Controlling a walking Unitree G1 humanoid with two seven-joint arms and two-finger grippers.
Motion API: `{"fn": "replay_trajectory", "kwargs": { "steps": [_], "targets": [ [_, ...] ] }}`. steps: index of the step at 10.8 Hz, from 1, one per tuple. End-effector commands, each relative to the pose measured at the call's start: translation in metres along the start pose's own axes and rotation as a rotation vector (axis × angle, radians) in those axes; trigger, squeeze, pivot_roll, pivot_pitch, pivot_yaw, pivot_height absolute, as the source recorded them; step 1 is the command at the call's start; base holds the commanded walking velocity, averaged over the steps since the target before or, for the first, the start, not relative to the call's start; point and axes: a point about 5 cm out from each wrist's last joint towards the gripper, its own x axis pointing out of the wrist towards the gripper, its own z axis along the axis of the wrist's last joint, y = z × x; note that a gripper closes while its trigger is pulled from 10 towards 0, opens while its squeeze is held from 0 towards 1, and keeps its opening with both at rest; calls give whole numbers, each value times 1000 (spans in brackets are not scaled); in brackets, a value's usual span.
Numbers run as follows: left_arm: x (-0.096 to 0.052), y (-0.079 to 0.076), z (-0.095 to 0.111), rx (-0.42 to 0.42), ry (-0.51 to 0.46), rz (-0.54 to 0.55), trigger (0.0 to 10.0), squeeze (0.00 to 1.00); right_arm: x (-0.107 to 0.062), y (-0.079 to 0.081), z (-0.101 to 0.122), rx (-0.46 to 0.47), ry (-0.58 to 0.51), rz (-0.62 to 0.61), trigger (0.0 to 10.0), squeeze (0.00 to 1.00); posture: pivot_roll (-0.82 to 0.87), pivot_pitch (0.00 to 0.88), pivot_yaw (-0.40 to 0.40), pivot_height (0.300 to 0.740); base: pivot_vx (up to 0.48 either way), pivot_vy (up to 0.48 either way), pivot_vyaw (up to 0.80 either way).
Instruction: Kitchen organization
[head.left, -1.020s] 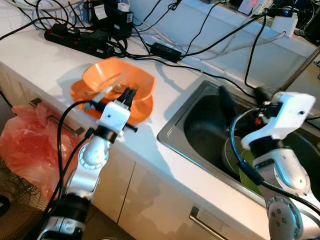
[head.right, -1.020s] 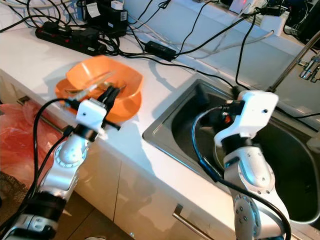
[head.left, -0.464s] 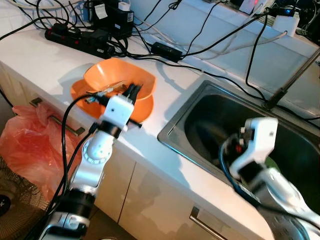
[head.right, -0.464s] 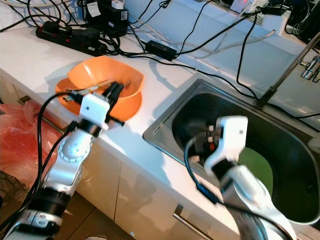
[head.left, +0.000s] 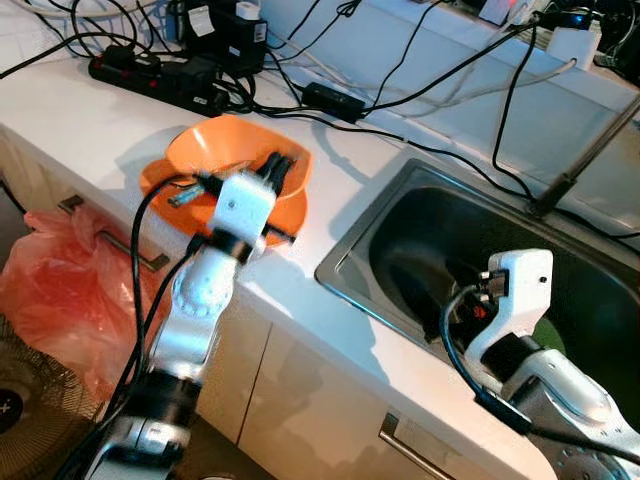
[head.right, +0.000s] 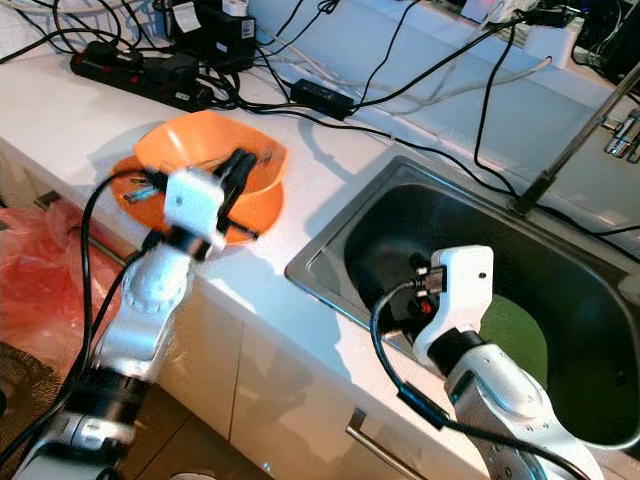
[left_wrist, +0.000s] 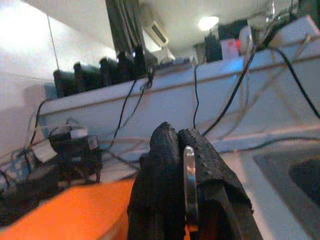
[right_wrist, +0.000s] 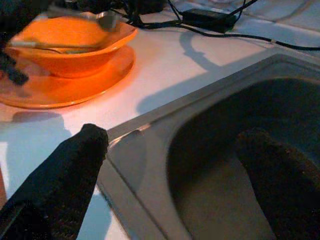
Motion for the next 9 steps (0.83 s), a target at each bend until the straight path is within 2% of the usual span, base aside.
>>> {"fn": "replay_trajectory", "kwargs": {
  "steps": [1, 4, 6, 8, 9],
  "targets": [
    [9, -8, 11, -18, -36, -37, 0, 0, -4, -3, 1, -8, 10, -10, 10000, 0, 220, 0, -203, 740, 0, 0, 0],
    [29, -45, 30, -147, -114, -148, 0, 0, -5, -6, 7, -39, -16, -47, 10000, 0, 193, 0, -200, 740, 0, 0, 0],
    [35, -56, 35, -194, -129, -181, 0, 0, -11, -12, 16, -74, -45, -111, 10000, 0, 170, 0, -187, 740, 0, 0, 0],
    [43, -74, 33, -265, -98, -245, 0, 0, -18, -14, 19, -101, -47, -145, 10000, 0, 144, 0, -168, 740, 0, 0, 0],
    [49, -86, 25, -328, -27, -276, 0, 0, -23, -17, 19, -128, -25, -194, 10000, 0, 125, 0, -157, 740, 0, 0, 0]
  ]
}}
